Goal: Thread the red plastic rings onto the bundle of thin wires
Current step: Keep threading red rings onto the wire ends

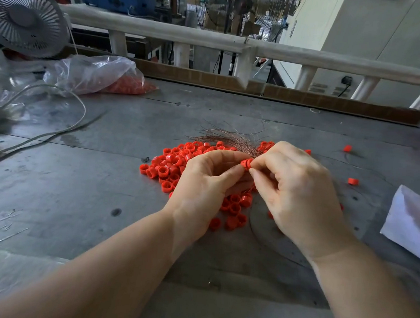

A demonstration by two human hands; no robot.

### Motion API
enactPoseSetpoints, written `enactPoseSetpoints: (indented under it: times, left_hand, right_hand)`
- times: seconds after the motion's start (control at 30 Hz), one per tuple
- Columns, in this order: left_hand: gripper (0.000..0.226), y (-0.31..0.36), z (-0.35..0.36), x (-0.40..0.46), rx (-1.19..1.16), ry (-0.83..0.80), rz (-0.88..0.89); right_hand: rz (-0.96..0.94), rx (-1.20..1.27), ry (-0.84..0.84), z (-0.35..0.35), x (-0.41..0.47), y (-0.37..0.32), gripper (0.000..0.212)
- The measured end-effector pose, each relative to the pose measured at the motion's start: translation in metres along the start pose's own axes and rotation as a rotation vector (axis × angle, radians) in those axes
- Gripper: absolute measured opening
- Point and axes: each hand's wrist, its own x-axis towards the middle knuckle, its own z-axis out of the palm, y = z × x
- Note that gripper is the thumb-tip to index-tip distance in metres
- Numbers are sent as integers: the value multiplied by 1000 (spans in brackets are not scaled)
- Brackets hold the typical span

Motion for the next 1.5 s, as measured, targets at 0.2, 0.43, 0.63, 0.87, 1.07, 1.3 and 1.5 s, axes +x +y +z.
enactPoseSetpoints:
  times: [0.2, 0.43, 0.63, 0.87, 1.07, 1.3, 1.5]
  left_hand:
    - [18, -1, 0, -1, 19, 16, 18]
    - [18, -2, 0, 0, 13, 25, 20]
    - [19, -1, 1, -1, 18, 24, 42]
    - [20, -1, 1, -1, 59, 20, 56]
    - [20, -2, 0, -2, 99, 21, 92]
    - [20, -2, 0, -1, 146, 23, 146]
    - [19, -2, 1, -2, 110, 16, 135]
  right_hand:
    - [40, 7, -19, 2, 0, -2, 6]
    - [21, 48, -8, 1, 0, -3, 8]
    - [33, 46, 5, 1, 0, -2, 5]
    - [27, 29, -14, 0, 0, -2, 4]
    - [19, 10, -26, 0, 0, -2, 4]
    - [-2, 3, -10, 0, 0, -2, 6]
    - [8, -3, 38, 1, 0, -3, 8]
